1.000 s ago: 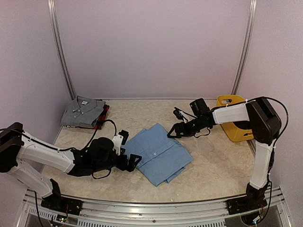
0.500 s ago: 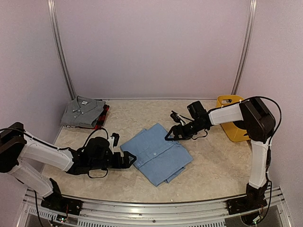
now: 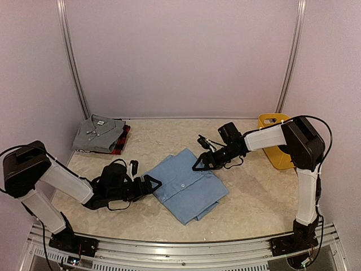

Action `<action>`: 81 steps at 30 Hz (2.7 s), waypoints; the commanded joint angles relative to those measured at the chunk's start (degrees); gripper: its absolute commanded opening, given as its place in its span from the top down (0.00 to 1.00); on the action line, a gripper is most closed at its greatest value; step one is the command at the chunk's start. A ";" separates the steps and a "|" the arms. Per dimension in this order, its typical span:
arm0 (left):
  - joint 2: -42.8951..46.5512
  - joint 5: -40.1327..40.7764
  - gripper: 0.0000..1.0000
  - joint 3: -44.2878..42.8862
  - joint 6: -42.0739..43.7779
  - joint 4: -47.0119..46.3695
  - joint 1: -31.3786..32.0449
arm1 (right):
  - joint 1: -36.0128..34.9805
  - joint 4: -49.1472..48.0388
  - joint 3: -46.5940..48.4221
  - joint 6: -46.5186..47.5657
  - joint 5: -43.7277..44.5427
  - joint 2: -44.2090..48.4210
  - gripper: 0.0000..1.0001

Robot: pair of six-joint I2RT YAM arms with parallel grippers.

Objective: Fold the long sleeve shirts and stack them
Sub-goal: Pick up the square-folded shirt from the center of the board, then turn over the square-folded shirt at the center of the board.

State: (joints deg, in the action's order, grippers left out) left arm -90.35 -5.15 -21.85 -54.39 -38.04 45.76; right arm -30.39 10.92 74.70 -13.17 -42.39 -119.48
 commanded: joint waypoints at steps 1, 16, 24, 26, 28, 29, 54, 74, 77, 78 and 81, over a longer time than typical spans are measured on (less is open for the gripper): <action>-4.12 -4.14 0.11 0.90 -5.41 -3.91 -1.35 | -0.87 3.86 -1.69 -0.12 0.82 -0.09 0.16; -15.42 -8.44 0.43 -2.89 -3.96 -20.98 -5.38 | -1.37 1.20 -4.47 -1.60 -2.02 1.03 0.21; -18.64 -14.55 0.60 -3.73 -1.89 -24.30 -8.23 | -1.37 -2.45 -7.99 -3.68 -4.58 1.25 0.24; -18.18 -14.24 0.61 -3.92 -0.95 -22.33 -8.25 | -1.43 -4.63 -9.00 -5.05 -6.06 0.82 0.25; -17.52 -14.10 0.61 -4.26 -0.31 -20.69 -8.23 | -1.86 -5.93 -9.70 -6.43 -7.28 0.30 0.26; -17.14 -14.00 0.62 -4.40 -0.15 -20.07 -8.23 | -2.31 -6.16 -9.74 -6.89 -7.30 -0.04 0.27; -2.96 -3.16 0.33 -6.12 10.23 -0.54 -7.18 | 0.50 -7.41 -14.84 -11.32 -9.86 12.92 1.00; 7.32 9.06 0.25 -13.20 20.40 18.61 -7.81 | 3.82 62.14 27.87 -1.26 69.74 20.52 1.00; 7.79 10.14 0.25 -13.27 20.63 20.03 -7.88 | 0.84 67.54 31.55 -4.99 78.83 15.83 1.00; 8.01 10.53 0.25 -13.23 20.72 20.37 -7.92 | -0.34 67.96 31.62 -4.78 81.15 14.40 1.00; 8.83 11.52 0.25 -13.14 20.98 21.59 -8.00 | -2.85 68.01 31.48 -5.15 82.88 10.43 1.00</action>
State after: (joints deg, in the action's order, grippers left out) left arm -83.70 3.79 -33.85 -35.16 -19.22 38.20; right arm -29.63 72.79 105.30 -16.08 30.11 -103.98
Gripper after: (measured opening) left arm 0.747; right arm 0.018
